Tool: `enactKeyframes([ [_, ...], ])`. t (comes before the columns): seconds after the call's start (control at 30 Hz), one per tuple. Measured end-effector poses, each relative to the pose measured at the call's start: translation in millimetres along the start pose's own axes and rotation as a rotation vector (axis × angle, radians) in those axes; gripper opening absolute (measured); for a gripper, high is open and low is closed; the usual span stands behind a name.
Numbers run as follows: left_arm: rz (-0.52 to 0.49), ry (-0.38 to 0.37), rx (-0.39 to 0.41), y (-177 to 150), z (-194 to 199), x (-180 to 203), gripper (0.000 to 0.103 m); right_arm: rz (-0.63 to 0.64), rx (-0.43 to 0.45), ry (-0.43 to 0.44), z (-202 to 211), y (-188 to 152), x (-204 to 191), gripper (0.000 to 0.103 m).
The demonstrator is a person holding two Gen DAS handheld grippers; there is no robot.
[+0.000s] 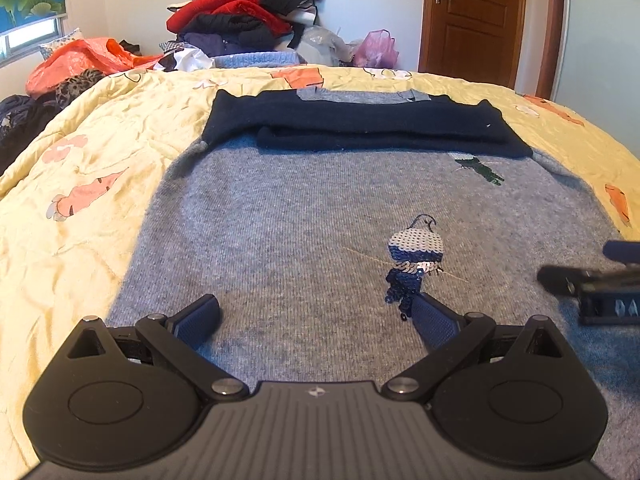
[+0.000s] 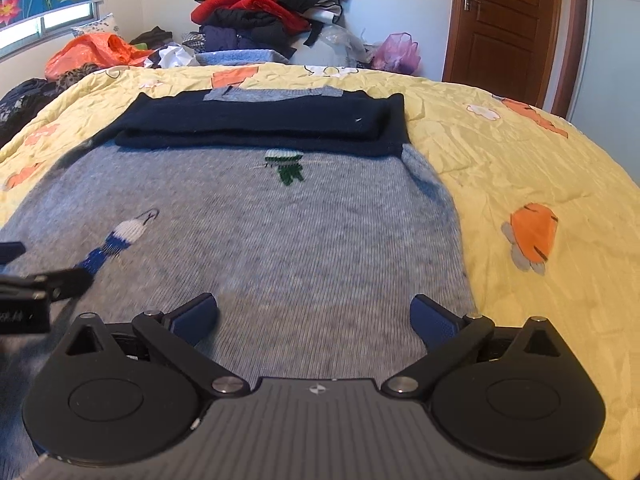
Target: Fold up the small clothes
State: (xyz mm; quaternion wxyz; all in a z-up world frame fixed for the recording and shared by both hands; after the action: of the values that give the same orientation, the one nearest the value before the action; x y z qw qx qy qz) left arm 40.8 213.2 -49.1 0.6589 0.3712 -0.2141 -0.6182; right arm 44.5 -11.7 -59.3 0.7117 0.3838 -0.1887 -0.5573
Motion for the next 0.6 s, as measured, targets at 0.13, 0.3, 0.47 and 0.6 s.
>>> enactKeyframes([
  [0.13,0.001,0.003,0.000,-0.3,0.4,0.3,0.103,-0.001,0.008,0.001,0.8,-2.0,0.3,0.103],
  [0.3,0.007,0.022,-0.045,-2.6,9.3,-2.7,0.103,-0.002,0.012,0.002,1.7,-3.0,0.2,0.103],
  [0.47,0.008,0.013,-0.058,-21.7,30.7,-7.1,0.103,-0.003,0.013,0.000,1.9,-3.2,0.0,0.103],
  [0.6,0.007,0.005,0.009,-34.8,37.3,-8.0,0.103,-0.020,0.002,-0.014,6.6,-5.6,-1.2,0.103],
])
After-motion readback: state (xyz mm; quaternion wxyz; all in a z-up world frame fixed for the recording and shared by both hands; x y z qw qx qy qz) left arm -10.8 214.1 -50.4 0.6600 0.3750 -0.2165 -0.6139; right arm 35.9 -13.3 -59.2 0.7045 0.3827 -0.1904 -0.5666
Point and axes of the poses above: each gripper's, at about its wrist camera, not at the fingertips, and z roughly against the way its jaws point, x to its right, y to its top, the point moved 2 cm from there along -z, roughly the way its jaws point, and after that the axes turned 12 degrees about y, right-handed, at the moved point
